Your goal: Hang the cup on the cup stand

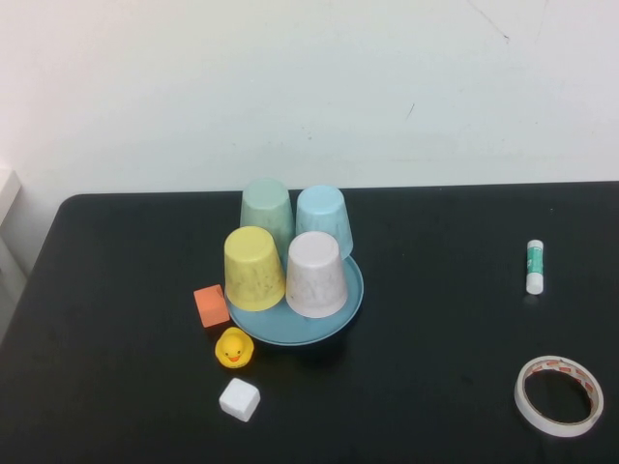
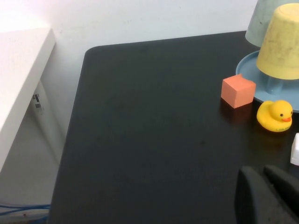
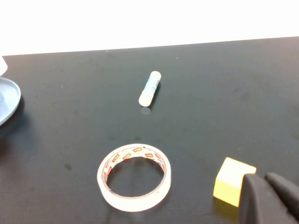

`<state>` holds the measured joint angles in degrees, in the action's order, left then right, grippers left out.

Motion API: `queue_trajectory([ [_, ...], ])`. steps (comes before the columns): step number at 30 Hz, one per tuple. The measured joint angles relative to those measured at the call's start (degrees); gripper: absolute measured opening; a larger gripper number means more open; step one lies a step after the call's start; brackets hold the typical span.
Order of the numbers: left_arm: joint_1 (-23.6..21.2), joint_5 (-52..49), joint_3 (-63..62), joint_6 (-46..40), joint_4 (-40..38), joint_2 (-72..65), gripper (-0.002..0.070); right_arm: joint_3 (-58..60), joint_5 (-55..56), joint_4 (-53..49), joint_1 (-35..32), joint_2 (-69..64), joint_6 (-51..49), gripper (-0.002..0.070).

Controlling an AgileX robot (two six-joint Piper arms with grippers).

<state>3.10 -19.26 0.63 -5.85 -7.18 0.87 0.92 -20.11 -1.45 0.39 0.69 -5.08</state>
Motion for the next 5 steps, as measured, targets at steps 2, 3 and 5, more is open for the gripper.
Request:
queue_trajectory([
  [2, 0.0, 0.0, 0.0, 0.0, 0.0, 0.0, -0.0001, 0.0, 0.0, 0.0, 0.0, 0.0, 0.0, -0.0001],
  [3, 0.0, 0.0, 0.0, 0.0, 0.0, 0.0, -0.0001, 0.0, 0.0, 0.0, 0.0, 0.0, 0.0, -0.0001],
  [5, 0.0, 0.0, 0.0, 0.0, 0.0, 0.0, -0.0001, 0.0, 0.0, 0.0, 0.0, 0.0, 0.0, -0.0001],
])
